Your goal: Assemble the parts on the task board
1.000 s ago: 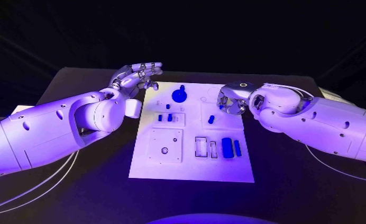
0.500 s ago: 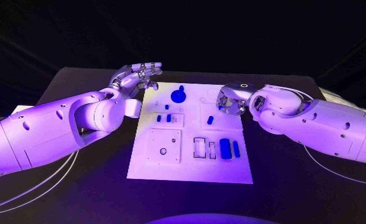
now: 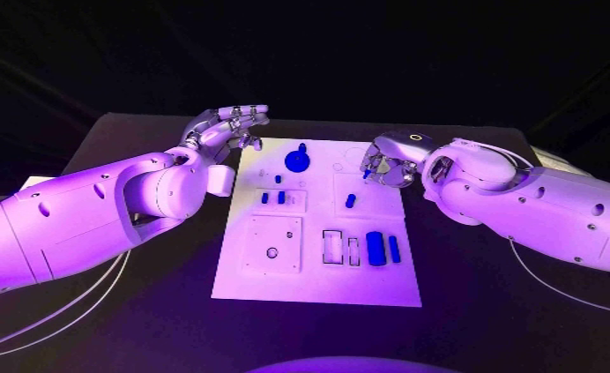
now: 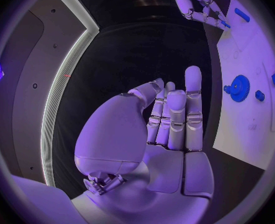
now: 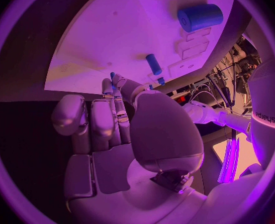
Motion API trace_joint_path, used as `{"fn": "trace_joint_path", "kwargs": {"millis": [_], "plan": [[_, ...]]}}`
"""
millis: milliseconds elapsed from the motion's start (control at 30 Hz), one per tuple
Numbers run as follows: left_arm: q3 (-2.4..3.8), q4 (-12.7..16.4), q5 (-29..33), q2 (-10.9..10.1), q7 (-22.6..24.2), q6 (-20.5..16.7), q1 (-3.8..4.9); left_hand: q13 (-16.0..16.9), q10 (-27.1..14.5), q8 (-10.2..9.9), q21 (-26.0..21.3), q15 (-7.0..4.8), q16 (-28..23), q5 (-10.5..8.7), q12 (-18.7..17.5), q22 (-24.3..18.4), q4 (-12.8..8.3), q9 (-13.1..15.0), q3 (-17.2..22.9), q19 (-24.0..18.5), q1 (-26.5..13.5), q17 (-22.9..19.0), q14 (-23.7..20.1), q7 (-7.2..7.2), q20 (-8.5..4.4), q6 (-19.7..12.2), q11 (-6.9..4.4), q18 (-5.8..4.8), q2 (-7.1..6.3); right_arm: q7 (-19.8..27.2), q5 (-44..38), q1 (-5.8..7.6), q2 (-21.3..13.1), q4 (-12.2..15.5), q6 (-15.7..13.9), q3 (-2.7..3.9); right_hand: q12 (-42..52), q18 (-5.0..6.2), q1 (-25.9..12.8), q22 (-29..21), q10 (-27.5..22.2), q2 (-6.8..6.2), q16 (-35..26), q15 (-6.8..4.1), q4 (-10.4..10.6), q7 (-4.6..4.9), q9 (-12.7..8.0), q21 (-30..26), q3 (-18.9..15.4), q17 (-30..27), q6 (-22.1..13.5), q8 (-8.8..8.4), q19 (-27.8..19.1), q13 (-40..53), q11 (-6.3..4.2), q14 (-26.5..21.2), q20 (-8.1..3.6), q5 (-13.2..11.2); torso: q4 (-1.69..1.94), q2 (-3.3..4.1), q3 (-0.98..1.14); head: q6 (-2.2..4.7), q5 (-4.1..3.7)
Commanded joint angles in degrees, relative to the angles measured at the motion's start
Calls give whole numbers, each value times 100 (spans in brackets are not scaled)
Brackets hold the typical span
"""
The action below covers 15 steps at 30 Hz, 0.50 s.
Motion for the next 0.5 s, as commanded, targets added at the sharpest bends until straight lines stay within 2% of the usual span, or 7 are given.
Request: {"fn": "trace_joint_path", "kwargs": {"millis": [33, 167, 333, 500], "plan": [[3, -6, 13, -2, -7, 104, 0, 8, -45, 26, -36, -5, -37, 8, 17, -5, -30, -7, 2, -34, 67, -5, -31, 16, 12, -40, 1, 71, 0, 72, 280, 5, -47, 191, -177, 13, 3, -11, -19, 6, 36, 45, 25, -37, -4, 8, 89, 35, 7, -2, 44, 9, 47, -6, 0, 216, 13, -11, 2, 4, 1, 2, 18], [3, -15, 13, -3, -15, 111, 0, 8, -45, 26, -36, -5, -37, 8, 17, -5, -30, -7, 2, -34, 67, -5, -31, 16, 12, -40, 1, 71, 0, 146, 438, -4, -54, 492, -222, 20, -1, -11, -17, 6, 35, 44, 31, -37, -7, 9, 90, 37, 8, 3, 43, 8, 48, -7, 0, 217, 12, -12, -2, 6, 7, 1, 65], [3, -21, 13, 7, -19, 120, 0, 8, -45, 26, -36, -5, -37, 8, 17, -5, -30, -7, 2, -34, 67, -5, -31, 16, 12, -40, 1, 71, 0, 239, 545, -54, 69, 893, -228, 23, -13, -11, -11, 5, 32, 45, 30, -37, -14, 13, 91, 38, 14, -1, 37, 3, 49, -11, 1, 217, 10, -10, 1, 10, 3, -9, 192], [3, -19, 13, 17, -26, 126, 0, 7, -49, 27, -38, -4, -39, 7, 21, -6, -34, -8, 0, -33, 69, -12, -34, 18, 12, -43, 3, 71, -3, 274, 520, -108, 266, 1066, -164, 17, -16, -9, -11, -2, 30, 46, 25, -37, -15, 15, 92, 34, 15, -9, 34, 1, 46, -12, 3, 216, 9, -8, 1, 5, -6, -33, 296]]}}
